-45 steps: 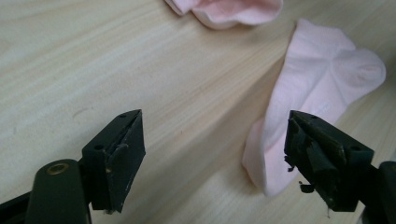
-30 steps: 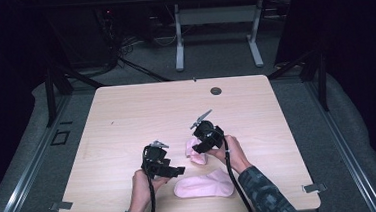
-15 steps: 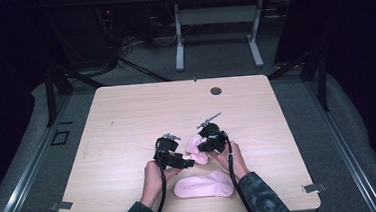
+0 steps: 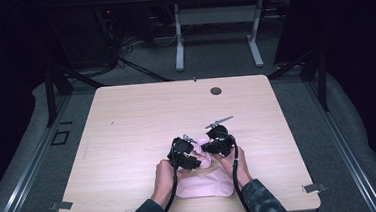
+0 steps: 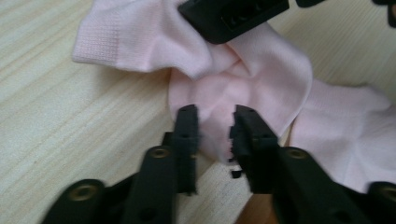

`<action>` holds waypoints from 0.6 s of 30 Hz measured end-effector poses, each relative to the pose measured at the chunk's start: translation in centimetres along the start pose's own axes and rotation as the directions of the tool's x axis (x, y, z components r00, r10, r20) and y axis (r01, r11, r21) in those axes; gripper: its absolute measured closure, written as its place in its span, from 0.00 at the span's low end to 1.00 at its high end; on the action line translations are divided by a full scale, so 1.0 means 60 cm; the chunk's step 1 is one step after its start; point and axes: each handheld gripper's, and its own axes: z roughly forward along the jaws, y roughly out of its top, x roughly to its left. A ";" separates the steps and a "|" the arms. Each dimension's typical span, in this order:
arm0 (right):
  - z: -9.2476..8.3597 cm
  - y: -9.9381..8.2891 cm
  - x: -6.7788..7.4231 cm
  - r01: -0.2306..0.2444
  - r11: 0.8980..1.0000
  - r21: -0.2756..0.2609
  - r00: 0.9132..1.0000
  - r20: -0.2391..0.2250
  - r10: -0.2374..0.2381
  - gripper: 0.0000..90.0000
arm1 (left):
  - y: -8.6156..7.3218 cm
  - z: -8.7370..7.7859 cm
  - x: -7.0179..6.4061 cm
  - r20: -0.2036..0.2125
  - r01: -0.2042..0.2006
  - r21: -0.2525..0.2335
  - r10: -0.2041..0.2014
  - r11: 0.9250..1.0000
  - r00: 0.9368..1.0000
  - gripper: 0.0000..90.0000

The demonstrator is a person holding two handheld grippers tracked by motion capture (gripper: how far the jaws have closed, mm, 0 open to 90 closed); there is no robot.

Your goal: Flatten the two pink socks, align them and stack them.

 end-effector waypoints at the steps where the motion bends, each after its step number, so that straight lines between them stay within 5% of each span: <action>1: 0.000 -0.002 -0.001 -0.002 1.000 -0.004 1.000 0.001 0.002 0.96 | 0.000 0.001 -0.003 -0.011 -0.015 0.001 0.015 1.000 1.000 0.89; 4: -0.003 -0.006 -0.004 -0.015 1.000 -0.016 1.000 0.000 0.015 0.96 | 0.002 0.005 -0.010 -0.029 -0.047 0.007 0.047 0.999 0.998 0.98; 10: -0.018 -0.016 -0.010 -0.012 0.999 -0.035 0.999 0.048 0.014 0.96 | 0.001 0.002 -0.011 -0.056 -0.078 0.013 0.079 0.997 0.995 1.00; 18: -0.041 -0.046 -0.012 -0.011 1.000 -0.020 0.997 0.081 0.012 0.94 | -0.013 -0.017 0.011 -0.089 -0.069 0.011 0.069 0.998 0.994 1.00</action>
